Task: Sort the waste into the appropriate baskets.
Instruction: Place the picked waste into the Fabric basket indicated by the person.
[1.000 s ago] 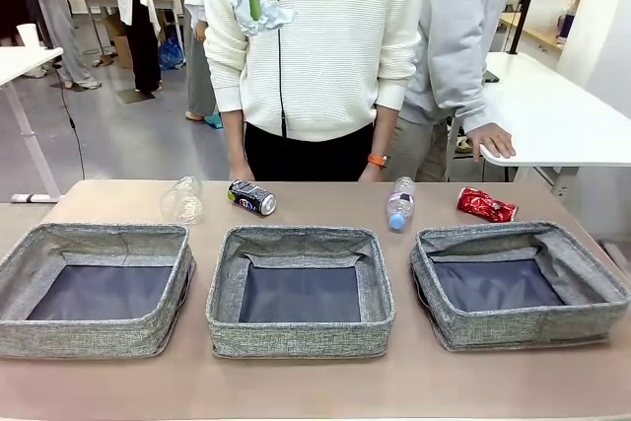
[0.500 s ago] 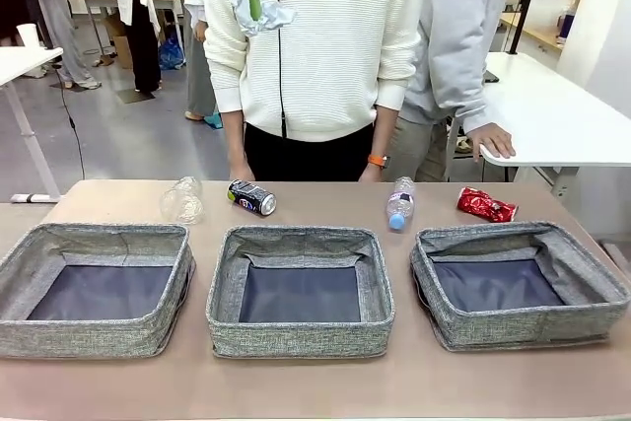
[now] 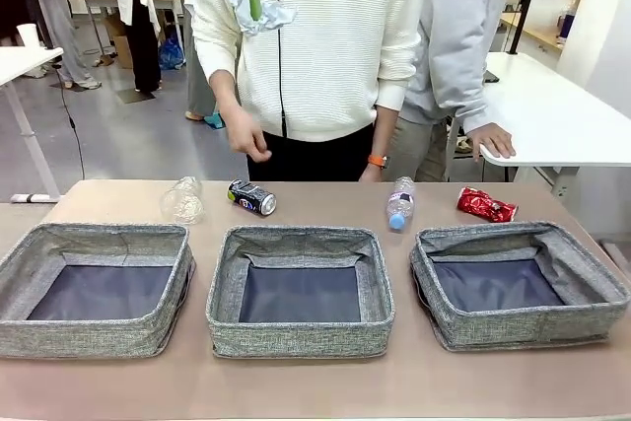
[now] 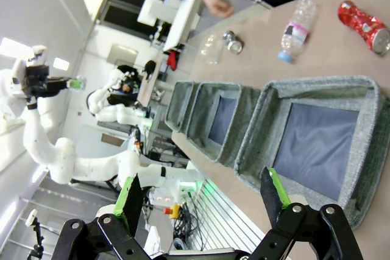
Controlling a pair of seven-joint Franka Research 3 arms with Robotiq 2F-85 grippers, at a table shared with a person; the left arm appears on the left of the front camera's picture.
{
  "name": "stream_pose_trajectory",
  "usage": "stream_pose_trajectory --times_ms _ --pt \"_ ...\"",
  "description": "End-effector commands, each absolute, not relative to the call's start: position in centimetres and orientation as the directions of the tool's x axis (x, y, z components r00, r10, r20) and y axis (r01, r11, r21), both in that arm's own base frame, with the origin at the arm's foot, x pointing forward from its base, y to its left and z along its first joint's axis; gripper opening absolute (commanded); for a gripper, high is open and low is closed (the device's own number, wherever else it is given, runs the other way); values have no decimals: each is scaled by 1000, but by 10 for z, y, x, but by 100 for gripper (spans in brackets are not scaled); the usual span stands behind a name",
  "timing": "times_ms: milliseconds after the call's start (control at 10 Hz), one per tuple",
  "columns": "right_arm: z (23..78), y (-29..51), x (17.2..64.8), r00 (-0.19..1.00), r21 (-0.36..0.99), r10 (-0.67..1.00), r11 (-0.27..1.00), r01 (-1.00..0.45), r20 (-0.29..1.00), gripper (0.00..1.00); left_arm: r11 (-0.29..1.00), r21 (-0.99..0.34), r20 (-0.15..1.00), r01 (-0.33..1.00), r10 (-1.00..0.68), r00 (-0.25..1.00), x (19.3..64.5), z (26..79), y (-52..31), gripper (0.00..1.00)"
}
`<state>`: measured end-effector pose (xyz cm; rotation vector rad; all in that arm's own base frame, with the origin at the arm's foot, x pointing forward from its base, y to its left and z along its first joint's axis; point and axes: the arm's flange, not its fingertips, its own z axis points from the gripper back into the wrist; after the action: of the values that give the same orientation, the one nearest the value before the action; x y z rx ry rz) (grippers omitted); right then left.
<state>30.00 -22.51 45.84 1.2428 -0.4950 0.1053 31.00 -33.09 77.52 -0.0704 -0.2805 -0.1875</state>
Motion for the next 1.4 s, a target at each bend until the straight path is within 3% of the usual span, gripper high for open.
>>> stream_pose_trajectory --times_ms 0,900,1000,1300 --pt "460 -224 302 876 873 -195 321 -368 441 100 980 -30 286 195 -178 942 307 773 -324 10" --pt "460 -224 302 876 873 -195 321 -368 441 100 980 -43 282 194 -174 944 310 775 -331 10" --pt "460 -224 302 876 873 -195 321 -368 441 100 985 21 349 172 -168 922 309 748 -313 10" --pt "460 -224 302 876 873 -195 321 -368 441 100 995 17 251 99 -100 963 308 627 -213 10"
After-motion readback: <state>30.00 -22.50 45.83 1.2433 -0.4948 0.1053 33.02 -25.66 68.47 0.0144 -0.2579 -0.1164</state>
